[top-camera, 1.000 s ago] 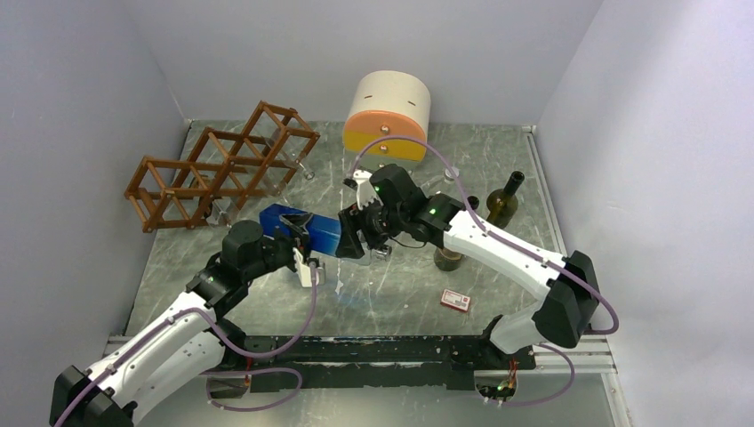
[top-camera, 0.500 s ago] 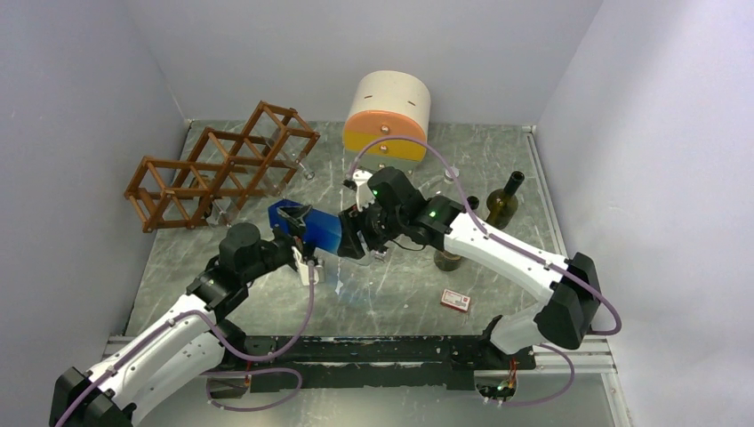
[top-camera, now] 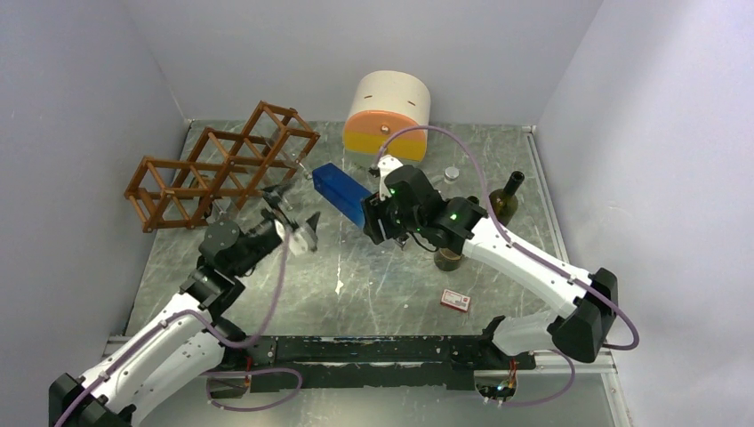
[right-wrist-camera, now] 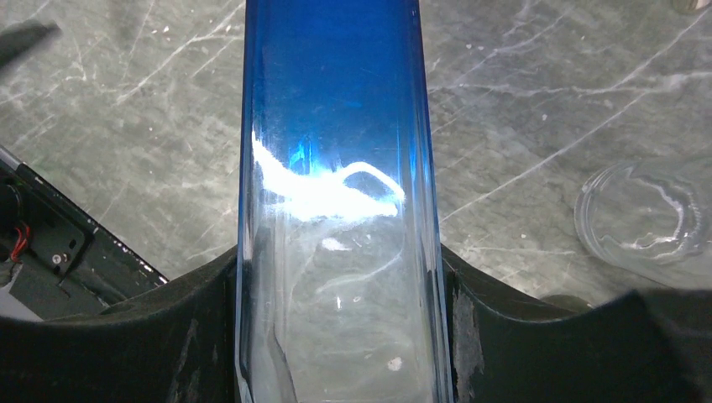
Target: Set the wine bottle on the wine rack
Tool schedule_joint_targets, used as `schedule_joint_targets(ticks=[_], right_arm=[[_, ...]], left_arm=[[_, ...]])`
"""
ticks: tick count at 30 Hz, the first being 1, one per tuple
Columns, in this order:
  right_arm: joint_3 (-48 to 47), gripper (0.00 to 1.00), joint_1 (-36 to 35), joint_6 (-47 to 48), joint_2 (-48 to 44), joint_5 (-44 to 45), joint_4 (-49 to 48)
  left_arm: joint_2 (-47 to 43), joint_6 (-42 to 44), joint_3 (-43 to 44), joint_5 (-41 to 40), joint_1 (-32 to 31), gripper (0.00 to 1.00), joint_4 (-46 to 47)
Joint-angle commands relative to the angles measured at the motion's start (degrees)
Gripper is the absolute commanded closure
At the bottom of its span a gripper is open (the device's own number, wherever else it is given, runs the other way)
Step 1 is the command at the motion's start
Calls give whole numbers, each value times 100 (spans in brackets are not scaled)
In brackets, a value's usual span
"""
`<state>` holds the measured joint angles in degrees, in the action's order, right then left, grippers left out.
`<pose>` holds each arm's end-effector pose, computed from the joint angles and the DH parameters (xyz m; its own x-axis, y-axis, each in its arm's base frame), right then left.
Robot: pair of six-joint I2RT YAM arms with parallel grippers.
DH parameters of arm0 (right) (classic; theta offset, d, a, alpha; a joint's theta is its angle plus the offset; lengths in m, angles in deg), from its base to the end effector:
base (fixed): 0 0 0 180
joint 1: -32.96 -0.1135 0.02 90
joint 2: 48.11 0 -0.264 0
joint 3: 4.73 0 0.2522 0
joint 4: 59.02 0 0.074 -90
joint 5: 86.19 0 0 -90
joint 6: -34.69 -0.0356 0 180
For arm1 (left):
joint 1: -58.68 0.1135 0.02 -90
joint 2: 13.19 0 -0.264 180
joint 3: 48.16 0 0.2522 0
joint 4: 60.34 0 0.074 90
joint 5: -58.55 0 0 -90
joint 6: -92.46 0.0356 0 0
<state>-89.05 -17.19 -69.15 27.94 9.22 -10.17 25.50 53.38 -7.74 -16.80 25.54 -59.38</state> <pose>0.1878 0.2198 0.3348 -0.5766 -0.3192 -0.7521 -0.5979 0.7922 0.1221 0.1411 -0.1029 0.2912 0.5996 0.5055 -0.6205 0.4363 0.4436 0.7829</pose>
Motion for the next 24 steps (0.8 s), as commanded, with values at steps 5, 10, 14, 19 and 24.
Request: schedule_joint_targets(ticks=[5,10,14,19,24], right_arm=[[204,100,-30,235,-628,137,-1332],[318,100,-52,282,-671,-79,-1602],[453,100,-111,258,-641,-383,-1925],[434,100,-298,174,-409,-637,-2362],[276,100,-438,-383,181,-506,-2899]], left_arm=[[952,-4726,2902,-3061,250,4,-1133],[1698,-5201,5092,-2926,261,4,-2813],[1545,-5179,5228,-2841,260,4,-2982],[1297,-5131,4934,-2866,260,4,-2863],[1132,-5219,4443,-2915,259,4,-2554]])
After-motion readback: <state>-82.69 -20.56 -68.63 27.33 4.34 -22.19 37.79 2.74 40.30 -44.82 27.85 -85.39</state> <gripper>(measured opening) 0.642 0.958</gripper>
